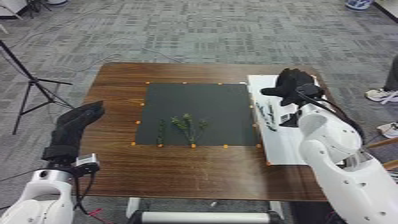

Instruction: Arrange flowers

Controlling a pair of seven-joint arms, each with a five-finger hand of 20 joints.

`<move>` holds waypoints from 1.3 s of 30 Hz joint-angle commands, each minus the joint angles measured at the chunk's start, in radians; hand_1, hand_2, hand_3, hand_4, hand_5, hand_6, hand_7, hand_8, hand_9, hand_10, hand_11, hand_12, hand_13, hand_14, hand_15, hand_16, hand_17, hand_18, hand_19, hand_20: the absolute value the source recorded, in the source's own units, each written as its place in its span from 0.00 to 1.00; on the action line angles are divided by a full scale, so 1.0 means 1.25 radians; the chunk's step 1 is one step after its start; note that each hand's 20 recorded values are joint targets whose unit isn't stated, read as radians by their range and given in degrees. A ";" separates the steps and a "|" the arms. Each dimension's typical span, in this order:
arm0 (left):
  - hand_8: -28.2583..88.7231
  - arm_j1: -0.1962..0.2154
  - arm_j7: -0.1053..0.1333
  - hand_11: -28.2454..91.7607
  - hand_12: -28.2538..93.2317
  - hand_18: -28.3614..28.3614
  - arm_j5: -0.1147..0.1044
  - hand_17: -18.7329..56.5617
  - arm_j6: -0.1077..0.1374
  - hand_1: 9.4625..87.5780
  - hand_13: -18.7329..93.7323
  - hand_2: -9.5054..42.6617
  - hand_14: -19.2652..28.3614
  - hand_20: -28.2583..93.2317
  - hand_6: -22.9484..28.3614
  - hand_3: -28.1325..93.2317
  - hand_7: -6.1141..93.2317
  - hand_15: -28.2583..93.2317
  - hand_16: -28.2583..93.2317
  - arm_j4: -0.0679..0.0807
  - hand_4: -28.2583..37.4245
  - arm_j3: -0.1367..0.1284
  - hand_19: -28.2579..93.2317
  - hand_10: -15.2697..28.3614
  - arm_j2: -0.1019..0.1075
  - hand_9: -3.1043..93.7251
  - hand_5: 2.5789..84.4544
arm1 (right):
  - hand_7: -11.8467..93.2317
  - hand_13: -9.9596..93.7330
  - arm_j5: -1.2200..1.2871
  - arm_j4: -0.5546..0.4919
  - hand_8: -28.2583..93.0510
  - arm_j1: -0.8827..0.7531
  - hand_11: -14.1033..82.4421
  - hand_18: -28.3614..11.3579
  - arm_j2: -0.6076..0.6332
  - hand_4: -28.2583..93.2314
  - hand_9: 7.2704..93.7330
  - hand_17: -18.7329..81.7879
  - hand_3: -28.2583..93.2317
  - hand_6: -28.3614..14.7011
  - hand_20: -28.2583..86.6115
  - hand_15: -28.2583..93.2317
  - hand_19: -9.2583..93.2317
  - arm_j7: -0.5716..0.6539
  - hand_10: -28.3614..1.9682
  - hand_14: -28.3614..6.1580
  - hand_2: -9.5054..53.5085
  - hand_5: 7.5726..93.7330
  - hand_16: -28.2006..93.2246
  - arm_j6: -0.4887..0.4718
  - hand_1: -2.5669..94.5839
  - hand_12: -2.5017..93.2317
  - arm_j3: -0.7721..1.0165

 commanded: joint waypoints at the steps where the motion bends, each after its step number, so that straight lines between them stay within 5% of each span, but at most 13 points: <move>1: 0.17 0.001 -0.010 0.39 0.32 0.68 0.003 0.23 -0.016 0.20 0.46 0.07 0.75 0.33 0.50 0.81 0.23 0.34 0.24 -0.006 0.11 -0.002 0.24 0.64 0.003 0.50 0.54 | 0.44 0.95 -0.046 0.049 0.19 0.006 0.59 0.16 -0.033 0.13 0.97 0.75 0.75 0.60 0.67 0.88 1.00 0.035 0.59 0.74 0.00 0.80 0.49 -0.087 0.27 0.32 -0.016; 14: 0.17 0.012 -0.007 0.39 0.32 0.68 0.002 0.23 -0.012 0.20 0.46 0.07 0.75 0.33 0.50 0.81 0.23 0.34 0.24 -0.013 0.11 -0.003 0.24 0.64 -0.003 0.50 0.54 | 0.37 0.99 -0.093 0.142 0.20 0.126 0.58 0.23 -0.081 0.14 0.98 0.81 0.69 0.54 0.65 0.84 1.00 0.051 0.53 0.83 0.00 0.83 0.51 -0.328 0.18 0.33 -0.078; 22: 0.17 0.011 -0.006 0.39 0.32 0.68 0.002 0.23 -0.012 0.20 0.46 0.07 0.75 0.33 0.50 0.81 0.23 0.34 0.24 -0.014 0.11 -0.003 0.24 0.64 -0.003 0.50 0.54 | 0.36 0.99 -0.103 0.181 0.21 0.152 0.58 0.25 -0.082 0.13 0.99 0.81 0.68 0.53 0.61 0.83 1.00 0.085 0.53 0.83 0.00 0.83 0.51 -0.275 0.17 0.33 -0.112; 28: 0.17 0.016 -0.008 0.39 0.32 0.68 0.000 0.23 -0.010 0.20 0.46 0.07 0.75 0.33 0.50 0.81 0.23 0.34 0.24 -0.016 0.11 -0.009 0.24 0.64 -0.006 0.50 0.54 | 0.37 1.00 -0.108 0.179 0.21 0.143 0.59 0.26 -0.081 0.14 1.00 0.83 0.74 0.56 0.60 0.84 1.00 0.088 0.56 0.85 0.00 0.84 0.49 -0.316 0.30 0.32 -0.111; 39: 0.17 0.015 -0.004 0.39 0.32 0.68 0.001 0.23 -0.013 0.20 0.46 0.07 0.75 0.33 0.50 0.81 0.23 0.34 0.24 -0.017 0.11 -0.010 0.24 0.64 -0.008 0.50 0.54 | 0.38 1.00 -0.109 0.182 0.20 0.123 0.59 0.29 -0.085 0.14 1.00 0.83 0.74 0.57 0.58 0.84 1.00 0.077 0.57 0.86 0.00 0.84 0.47 -0.338 0.32 0.32 -0.120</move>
